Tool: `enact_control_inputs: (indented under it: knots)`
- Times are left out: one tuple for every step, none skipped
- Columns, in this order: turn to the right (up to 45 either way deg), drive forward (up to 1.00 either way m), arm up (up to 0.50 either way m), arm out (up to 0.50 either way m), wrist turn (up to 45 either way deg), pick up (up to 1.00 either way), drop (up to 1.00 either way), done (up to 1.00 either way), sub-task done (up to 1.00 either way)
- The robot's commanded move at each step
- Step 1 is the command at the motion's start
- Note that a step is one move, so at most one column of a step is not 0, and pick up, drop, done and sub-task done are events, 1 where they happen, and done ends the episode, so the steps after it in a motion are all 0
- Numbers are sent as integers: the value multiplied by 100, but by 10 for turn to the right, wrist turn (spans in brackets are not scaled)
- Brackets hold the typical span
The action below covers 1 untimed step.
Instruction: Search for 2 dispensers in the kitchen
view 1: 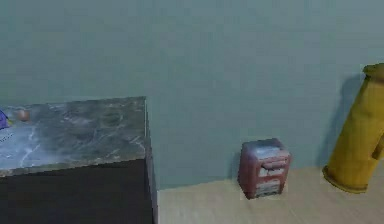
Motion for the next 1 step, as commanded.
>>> enact_control_inputs:
  knots:
    - [-450, 0, 0, 0, 0, 0, 0, 0, 0]
